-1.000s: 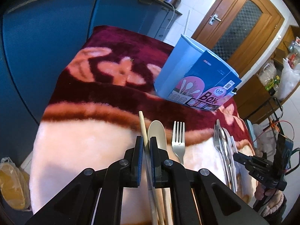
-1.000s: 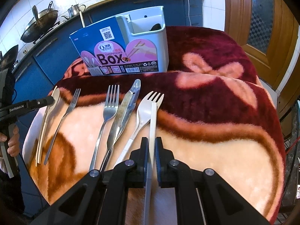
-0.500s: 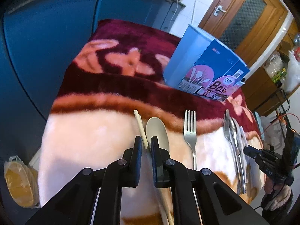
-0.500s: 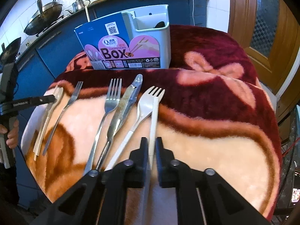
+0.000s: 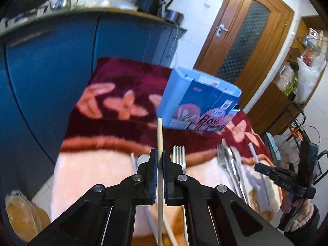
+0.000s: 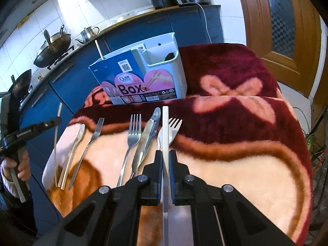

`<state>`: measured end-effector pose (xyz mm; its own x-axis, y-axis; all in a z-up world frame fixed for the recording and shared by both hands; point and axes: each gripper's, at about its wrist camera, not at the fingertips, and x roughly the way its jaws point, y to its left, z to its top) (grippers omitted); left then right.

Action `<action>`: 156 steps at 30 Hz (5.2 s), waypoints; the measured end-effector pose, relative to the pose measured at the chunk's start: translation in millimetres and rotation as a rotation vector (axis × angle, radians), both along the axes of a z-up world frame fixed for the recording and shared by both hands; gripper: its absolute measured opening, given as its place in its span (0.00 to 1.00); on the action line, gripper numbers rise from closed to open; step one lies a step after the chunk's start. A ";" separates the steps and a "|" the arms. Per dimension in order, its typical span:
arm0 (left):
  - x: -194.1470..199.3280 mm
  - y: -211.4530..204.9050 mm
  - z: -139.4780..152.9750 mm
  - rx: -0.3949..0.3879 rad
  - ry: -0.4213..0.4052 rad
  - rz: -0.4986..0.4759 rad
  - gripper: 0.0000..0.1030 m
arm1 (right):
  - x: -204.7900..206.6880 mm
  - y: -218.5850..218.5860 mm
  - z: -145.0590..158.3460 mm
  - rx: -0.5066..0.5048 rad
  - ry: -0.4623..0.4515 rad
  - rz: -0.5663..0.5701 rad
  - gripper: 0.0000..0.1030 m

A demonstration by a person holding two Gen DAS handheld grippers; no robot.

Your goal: Organize utensils

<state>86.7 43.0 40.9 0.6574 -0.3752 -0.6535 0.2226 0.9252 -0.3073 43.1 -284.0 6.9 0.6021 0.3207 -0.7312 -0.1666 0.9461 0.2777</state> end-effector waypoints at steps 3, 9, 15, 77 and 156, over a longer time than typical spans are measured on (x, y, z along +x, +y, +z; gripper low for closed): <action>-2.5 -6.2 8.4 0.004 -0.034 -0.012 0.04 | 7.5 -1.6 -10.5 -0.035 0.051 -0.023 0.08; -0.4 -15.1 16.2 0.012 -0.057 -0.027 0.04 | 21.4 1.0 -18.0 -0.074 0.143 0.001 0.10; 4.2 -20.9 29.6 0.027 -0.107 -0.036 0.04 | 38.2 10.0 -13.8 -0.133 0.209 0.070 0.24; 121.8 -60.9 35.3 -0.096 -0.557 0.192 0.04 | 118.8 22.4 106.6 0.064 -0.674 -0.140 0.08; -8.4 -60.9 -4.0 0.152 -0.023 -0.023 0.36 | -19.8 19.8 35.7 -0.009 -0.165 -0.118 0.33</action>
